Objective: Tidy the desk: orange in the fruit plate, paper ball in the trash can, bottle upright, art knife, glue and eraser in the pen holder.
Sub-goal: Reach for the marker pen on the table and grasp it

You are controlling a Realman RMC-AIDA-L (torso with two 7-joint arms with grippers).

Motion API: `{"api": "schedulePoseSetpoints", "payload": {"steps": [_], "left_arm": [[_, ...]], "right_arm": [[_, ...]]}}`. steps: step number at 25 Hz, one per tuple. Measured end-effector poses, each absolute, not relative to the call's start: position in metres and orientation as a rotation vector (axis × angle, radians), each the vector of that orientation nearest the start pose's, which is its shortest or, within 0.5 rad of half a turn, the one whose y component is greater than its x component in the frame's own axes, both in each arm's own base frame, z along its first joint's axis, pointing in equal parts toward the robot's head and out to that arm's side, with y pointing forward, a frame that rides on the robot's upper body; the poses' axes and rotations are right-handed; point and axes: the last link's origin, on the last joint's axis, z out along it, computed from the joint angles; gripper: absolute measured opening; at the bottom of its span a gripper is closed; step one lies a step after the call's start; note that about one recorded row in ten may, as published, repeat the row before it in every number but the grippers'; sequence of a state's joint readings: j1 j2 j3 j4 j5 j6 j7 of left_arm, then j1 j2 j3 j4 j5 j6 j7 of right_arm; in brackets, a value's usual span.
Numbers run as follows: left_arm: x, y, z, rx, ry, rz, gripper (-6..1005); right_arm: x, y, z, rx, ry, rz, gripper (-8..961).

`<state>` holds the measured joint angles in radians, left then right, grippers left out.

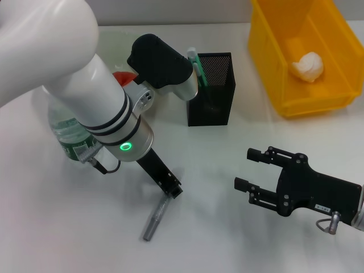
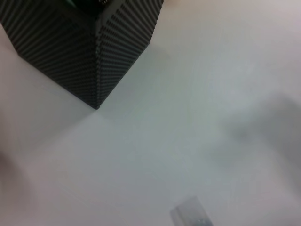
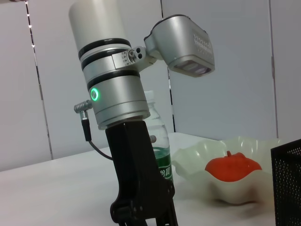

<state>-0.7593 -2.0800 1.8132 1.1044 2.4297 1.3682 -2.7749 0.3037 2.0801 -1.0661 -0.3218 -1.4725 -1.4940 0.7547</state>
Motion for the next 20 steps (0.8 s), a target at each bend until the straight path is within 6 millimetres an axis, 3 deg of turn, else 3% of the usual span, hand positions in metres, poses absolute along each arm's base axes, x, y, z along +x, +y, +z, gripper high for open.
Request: {"api": "schedulePoseSetpoints", "payload": {"steps": [9, 12, 20], "left_arm": [[-0.1488, 0.3327, -0.0978, -2.743, -0.856, 0.702, 370], [-0.1487, 0.3327, -0.0978, -2.743, -0.855, 0.703, 235], [-0.1500, 0.3330, -0.0978, -2.740, -0.856, 0.717, 229]], "right_arm": [[0.3026, 0.2430, -0.0589, -2.576, 0.406, 0.874, 668], [0.3026, 0.2430, -0.0588, -2.576, 0.406, 0.875, 668], [0.3026, 0.2431, -0.0587, -2.575, 0.406, 0.875, 667]]}}
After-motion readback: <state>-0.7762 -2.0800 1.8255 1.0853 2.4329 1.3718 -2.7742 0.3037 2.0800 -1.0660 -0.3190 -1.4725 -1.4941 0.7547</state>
